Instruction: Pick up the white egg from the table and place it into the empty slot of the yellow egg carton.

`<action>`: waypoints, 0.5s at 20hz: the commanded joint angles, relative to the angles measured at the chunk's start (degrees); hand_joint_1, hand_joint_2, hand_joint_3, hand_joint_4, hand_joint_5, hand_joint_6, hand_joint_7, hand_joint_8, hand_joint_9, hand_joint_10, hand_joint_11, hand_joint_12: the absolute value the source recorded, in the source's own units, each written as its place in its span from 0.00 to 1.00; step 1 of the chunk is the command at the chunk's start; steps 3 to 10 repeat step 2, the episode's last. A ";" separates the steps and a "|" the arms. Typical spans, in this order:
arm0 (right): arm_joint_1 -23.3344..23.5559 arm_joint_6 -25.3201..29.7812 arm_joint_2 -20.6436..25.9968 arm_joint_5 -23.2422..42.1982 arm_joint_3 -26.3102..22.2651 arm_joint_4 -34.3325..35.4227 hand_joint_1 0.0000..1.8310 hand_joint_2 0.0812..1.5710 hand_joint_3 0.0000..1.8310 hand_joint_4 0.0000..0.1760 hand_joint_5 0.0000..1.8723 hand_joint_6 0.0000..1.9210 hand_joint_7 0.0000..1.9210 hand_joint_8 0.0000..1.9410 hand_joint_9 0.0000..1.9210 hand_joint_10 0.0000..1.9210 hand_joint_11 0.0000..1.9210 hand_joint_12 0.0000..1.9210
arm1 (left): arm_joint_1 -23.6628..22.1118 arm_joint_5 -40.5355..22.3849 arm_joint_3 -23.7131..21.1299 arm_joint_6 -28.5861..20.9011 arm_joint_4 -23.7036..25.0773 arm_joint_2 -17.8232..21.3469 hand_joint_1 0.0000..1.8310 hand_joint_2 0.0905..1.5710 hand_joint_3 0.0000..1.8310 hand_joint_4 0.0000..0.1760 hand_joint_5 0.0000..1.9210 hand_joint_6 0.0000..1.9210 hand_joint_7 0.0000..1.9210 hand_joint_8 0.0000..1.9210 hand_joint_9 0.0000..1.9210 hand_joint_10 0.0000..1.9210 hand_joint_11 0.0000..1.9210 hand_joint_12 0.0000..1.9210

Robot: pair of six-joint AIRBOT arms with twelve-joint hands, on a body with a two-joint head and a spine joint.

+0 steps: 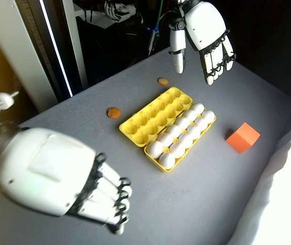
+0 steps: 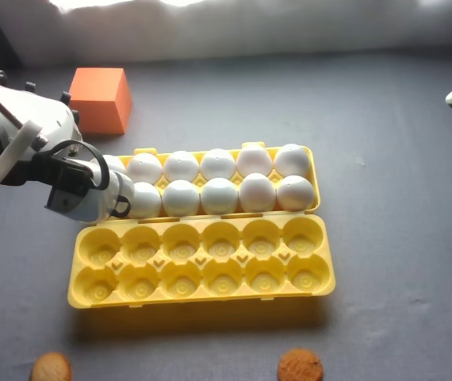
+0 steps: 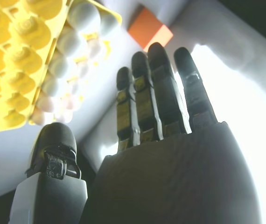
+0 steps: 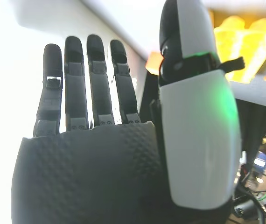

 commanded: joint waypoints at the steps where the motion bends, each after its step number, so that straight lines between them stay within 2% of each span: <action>1: 0.39 0.60 1.33 5.80 -0.06 -0.63 0.53 0.62 0.00 0.00 0.18 0.00 0.19 0.00 0.17 0.00 0.00 0.40 | -0.20 -0.62 0.00 0.36 5.16 0.35 0.00 0.83 0.00 0.00 0.17 0.00 0.21 0.00 0.19 0.00 0.00 0.26; 2: 0.38 7.05 1.76 6.54 -0.11 -7.01 0.53 0.62 0.00 0.00 0.18 0.00 0.19 0.00 0.17 0.00 0.00 0.40 | -0.20 -0.62 0.00 0.36 5.19 0.35 0.00 0.83 0.00 0.00 0.17 0.00 0.21 0.00 0.18 0.00 0.00 0.24; 10: 0.38 7.05 1.76 6.54 -0.11 -7.01 0.53 0.62 0.00 0.00 0.18 0.00 0.19 0.00 0.17 0.00 0.00 0.40 | -0.20 -0.62 0.00 0.36 5.19 0.35 0.00 0.83 0.00 0.00 0.17 0.00 0.21 0.00 0.18 0.00 0.00 0.24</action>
